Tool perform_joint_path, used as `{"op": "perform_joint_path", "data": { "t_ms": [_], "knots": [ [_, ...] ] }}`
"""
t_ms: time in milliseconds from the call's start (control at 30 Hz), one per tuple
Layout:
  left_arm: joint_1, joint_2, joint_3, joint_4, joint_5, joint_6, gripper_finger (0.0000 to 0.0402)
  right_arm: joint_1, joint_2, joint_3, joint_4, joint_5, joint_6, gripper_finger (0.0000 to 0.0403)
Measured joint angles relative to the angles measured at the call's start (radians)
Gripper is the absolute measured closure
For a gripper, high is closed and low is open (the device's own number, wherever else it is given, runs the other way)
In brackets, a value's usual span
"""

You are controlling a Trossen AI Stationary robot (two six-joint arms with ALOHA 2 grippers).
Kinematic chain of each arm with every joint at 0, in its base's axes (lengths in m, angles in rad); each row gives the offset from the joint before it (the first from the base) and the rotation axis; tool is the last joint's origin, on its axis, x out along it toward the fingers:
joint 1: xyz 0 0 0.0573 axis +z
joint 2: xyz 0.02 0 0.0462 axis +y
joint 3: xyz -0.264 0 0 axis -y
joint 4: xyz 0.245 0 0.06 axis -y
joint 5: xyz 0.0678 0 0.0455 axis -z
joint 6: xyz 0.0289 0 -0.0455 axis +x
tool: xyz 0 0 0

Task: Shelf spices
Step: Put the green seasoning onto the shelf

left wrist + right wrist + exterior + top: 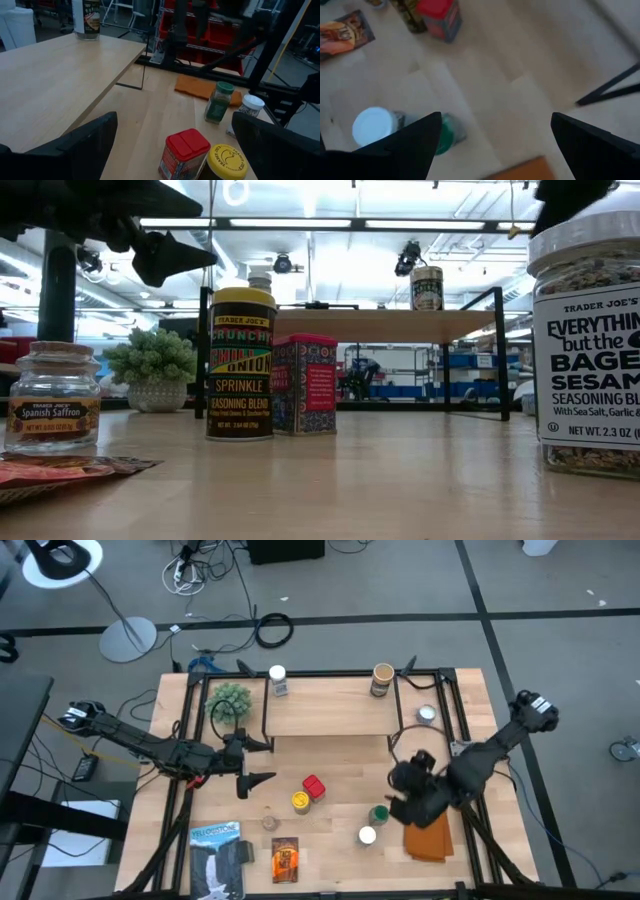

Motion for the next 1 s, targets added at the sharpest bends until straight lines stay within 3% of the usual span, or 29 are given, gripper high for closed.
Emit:
{"op": "perform_joint_path", "data": {
  "t_ms": [500, 1000],
  "knots": [
    [0.000, 0.000, 0.000, -0.001, 0.000, 0.000, 0.0003, 0.224, 0.191, 0.000, 0.109, 0.006, 0.320, 0.0030],
    [0.000, 0.000, 0.000, -0.003, 0.000, 0.000, 0.0003, 0.247, 0.397, 0.000, 0.112, -0.031, 0.411, 0.0039]
  ]
}}
